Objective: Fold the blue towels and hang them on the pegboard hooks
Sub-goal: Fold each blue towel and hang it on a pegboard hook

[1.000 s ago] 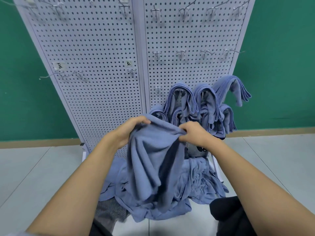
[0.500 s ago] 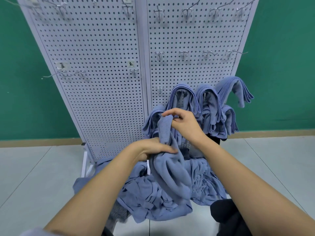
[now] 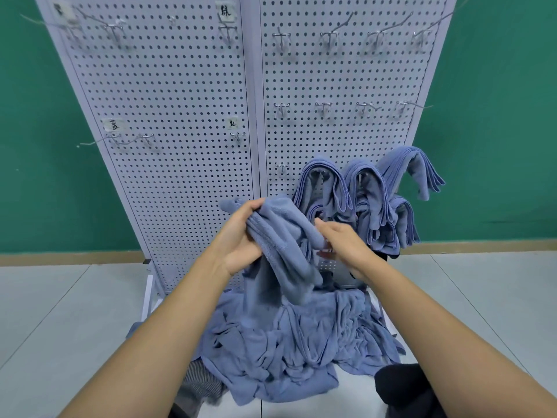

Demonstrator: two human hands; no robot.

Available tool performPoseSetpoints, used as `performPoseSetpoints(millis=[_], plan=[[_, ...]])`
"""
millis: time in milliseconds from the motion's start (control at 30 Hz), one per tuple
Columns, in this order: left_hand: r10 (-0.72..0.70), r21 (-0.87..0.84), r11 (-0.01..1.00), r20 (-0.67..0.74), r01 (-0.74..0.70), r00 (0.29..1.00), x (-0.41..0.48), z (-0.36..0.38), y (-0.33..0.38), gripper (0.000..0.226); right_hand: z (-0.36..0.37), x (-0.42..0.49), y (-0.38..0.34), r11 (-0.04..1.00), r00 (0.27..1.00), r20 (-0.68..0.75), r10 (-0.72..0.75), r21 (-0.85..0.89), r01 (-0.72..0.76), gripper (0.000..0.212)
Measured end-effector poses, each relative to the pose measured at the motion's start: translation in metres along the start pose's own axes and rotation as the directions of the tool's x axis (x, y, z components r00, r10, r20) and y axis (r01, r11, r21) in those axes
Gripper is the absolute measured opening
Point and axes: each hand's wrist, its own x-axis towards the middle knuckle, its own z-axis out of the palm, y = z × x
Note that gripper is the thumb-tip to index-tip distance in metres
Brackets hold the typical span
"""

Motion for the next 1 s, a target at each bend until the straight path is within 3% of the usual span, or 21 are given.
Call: performPoseSetpoints(millis=[100, 167, 267, 400, 467, 633, 833, 900, 1000], plan=[[0.034, -0.045, 0.998, 0.008, -0.033, 0.999, -0.002, 0.004, 0.002, 0.033, 0.006, -0.003, 0.0, 0.982, 0.983, 0.134, 0.125, 0.123, -0.142, 0.049], [0.056, -0.031, 0.998, 0.007, -0.055, 0.998, -0.002, 0.005, 0.002, 0.031, 0.008, -0.002, -0.003, 0.975, 0.974, 0.19, 0.12, 0.162, -0.151, 0.046], [0.072, 0.002, 0.997, -0.001, -0.072, 0.997, -0.004, 0.003, 0.004, 0.03, 0.008, 0.001, -0.008, 0.982, 0.998, 0.059, 0.027, 0.183, -0.038, 0.038], [0.079, 0.138, 0.988, -0.079, -0.067, 0.994, -0.003, -0.002, 0.009, 0.025, 0.001, 0.004, -0.007, 0.99, 0.971, -0.196, -0.14, 0.003, 0.143, 0.056], [0.116, 0.257, 0.964, -0.17, -0.07, 0.979, -0.003, -0.005, 0.011, 0.024, -0.004, 0.004, -0.012, 0.984, 0.958, -0.252, -0.135, 0.081, 0.16, 0.056], [0.29, 0.397, 0.912, -0.458, -0.099, 0.84, 0.001, -0.036, 0.021, 0.025, -0.027, 0.008, -0.015, 0.967, 0.925, -0.372, -0.077, 0.196, 0.16, 0.047], [0.404, 0.475, 0.874, -0.589, -0.104, 0.7, 0.002, -0.06, 0.028, 0.024, -0.041, 0.008, -0.016, 0.913, 0.925, -0.375, 0.062, 0.396, 0.099, 0.04], [0.379, 0.427, 0.896, -0.585, -0.124, 0.717, 0.002, -0.062, 0.031, 0.024, -0.045, 0.007, -0.017, 0.885, 0.943, -0.327, 0.054, 0.454, 0.106, 0.02], [0.209, 0.249, 0.964, -0.513, -0.088, 0.833, -0.001, -0.063, 0.034, 0.021, -0.049, 0.006, -0.017, 0.889, 0.96, -0.278, 0.024, 0.446, 0.107, 0.014]])
